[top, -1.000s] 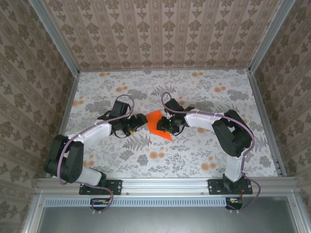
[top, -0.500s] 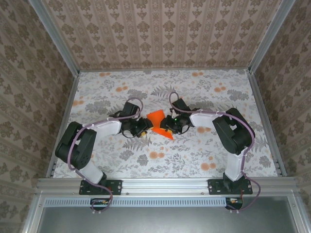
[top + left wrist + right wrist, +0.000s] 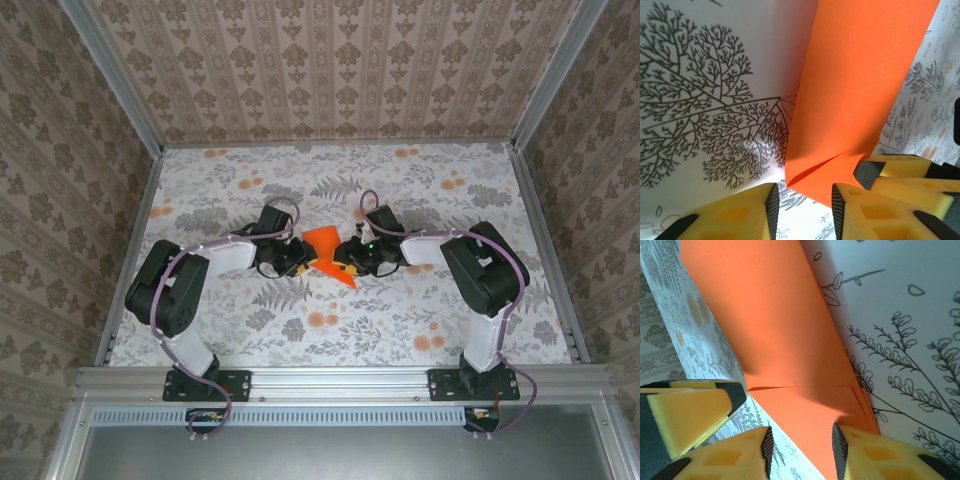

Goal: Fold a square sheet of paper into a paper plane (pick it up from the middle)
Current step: Fold the wing for the fifth time at the center of the table.

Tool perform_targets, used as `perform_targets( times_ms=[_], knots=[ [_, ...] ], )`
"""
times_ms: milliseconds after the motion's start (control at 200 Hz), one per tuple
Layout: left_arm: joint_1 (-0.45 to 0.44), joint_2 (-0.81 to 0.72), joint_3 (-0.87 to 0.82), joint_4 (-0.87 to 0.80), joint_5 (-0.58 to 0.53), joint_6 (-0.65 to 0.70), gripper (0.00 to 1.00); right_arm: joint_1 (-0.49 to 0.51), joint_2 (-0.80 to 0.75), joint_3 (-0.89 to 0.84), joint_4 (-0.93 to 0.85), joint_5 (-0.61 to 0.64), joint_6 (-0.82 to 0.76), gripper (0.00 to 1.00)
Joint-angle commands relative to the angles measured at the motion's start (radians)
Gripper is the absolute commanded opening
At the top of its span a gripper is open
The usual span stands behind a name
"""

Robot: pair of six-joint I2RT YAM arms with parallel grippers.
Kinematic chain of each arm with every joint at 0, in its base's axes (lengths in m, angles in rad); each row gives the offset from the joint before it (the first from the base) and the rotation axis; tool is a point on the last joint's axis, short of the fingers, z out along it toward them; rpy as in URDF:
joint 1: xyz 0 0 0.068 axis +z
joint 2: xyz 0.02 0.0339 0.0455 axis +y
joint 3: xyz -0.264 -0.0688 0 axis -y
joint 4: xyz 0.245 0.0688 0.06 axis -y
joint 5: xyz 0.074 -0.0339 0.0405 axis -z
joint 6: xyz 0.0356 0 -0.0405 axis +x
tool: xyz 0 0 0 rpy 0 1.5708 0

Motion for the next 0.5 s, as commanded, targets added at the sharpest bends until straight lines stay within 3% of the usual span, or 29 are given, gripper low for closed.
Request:
perform_targets(
  times_ms=[0, 240, 495],
  knots=[
    [-0.006, 0.025, 0.038, -0.004, 0.019, 0.011, 0.36, -0.008, 0.013, -0.035, -0.029, 0.016, 0.012, 0.40],
    [-0.006, 0.061, 0.051, 0.028, 0.050, 0.012, 0.37, -0.012, 0.014, -0.040, -0.026, 0.010, 0.009, 0.40],
    [-0.004, 0.061, 0.025, 0.140, 0.102, -0.009, 0.29, -0.028, 0.007, -0.042, -0.006, -0.029, -0.030, 0.39]
  ],
)
